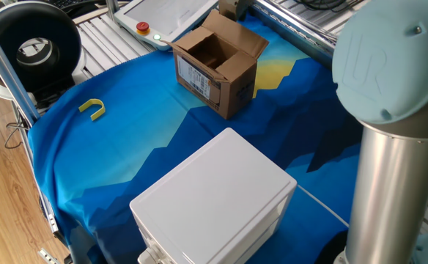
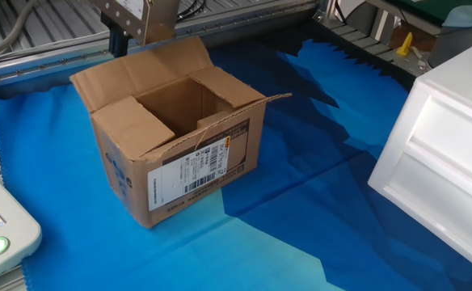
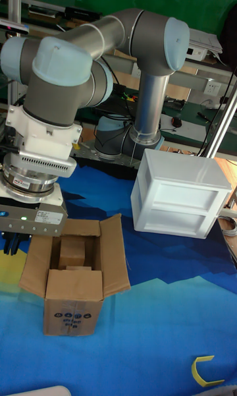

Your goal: Cover the box

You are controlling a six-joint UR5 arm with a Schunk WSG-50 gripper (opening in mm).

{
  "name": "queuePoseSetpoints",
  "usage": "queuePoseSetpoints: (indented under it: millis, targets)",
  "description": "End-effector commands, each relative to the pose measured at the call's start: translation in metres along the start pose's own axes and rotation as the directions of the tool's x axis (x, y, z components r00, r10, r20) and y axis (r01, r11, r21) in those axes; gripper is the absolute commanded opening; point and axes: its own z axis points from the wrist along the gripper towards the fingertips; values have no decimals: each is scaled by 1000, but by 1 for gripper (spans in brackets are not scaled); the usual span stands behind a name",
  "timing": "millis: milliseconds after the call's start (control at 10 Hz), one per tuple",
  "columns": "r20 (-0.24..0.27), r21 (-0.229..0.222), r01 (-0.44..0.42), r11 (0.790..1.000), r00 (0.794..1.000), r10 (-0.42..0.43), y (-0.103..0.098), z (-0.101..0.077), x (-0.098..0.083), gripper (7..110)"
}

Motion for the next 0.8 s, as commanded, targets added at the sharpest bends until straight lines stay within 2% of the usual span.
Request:
queuePoseSetpoints:
  millis: [0, 200, 700]
  targets:
    - [-7, -27, -2, 1000, 1000, 2, 6, -2, 2, 7]
    - [-21, -49, -9, 999, 1000, 8, 12, -8, 4, 7]
    - [-45, -61, -20, 998, 999, 17, 24, -14, -5, 7]
